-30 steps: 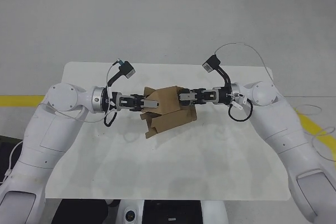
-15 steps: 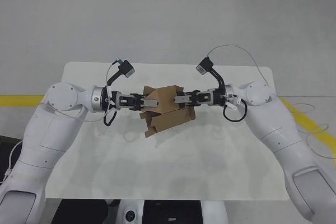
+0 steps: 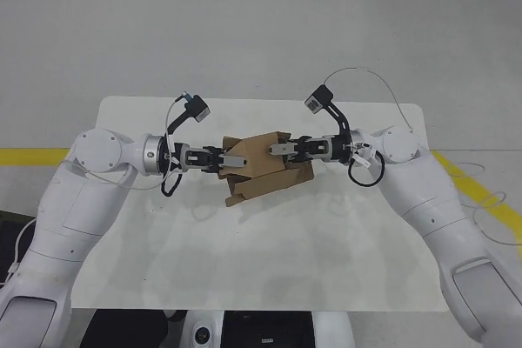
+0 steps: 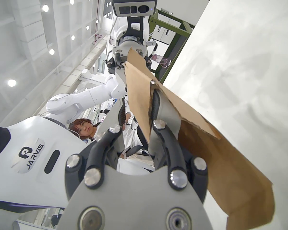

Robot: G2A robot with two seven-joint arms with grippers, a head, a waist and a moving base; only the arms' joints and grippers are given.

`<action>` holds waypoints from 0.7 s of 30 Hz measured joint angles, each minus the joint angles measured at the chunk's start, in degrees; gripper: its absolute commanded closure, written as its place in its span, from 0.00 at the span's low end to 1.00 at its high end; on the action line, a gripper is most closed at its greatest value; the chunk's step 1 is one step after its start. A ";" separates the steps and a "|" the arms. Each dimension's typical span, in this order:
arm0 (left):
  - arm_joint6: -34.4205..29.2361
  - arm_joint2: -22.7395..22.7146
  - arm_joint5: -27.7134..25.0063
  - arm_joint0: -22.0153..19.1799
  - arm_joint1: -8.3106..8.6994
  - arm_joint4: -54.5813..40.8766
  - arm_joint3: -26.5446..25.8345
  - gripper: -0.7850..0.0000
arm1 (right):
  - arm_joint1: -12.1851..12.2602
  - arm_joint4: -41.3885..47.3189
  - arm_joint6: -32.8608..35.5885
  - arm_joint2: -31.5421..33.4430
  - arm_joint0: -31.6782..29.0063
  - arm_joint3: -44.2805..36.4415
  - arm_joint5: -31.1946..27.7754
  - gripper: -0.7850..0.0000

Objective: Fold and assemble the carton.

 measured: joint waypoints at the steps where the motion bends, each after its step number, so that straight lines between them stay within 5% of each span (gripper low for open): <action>1: -0.03 0.00 0.03 0.02 0.00 0.08 -0.01 1.00 | 0.01 0.01 0.06 0.06 0.00 0.00 0.06 0.77; 14: -0.21 0.11 0.12 0.12 -0.08 0.33 -0.18 1.00 | -0.46 -0.59 0.41 -0.72 0.46 -0.61 0.41 0.78; 21: -0.32 0.14 0.20 0.16 -0.13 0.35 -0.24 1.00 | -0.75 -0.75 0.50 -1.18 0.85 -0.22 0.50 0.90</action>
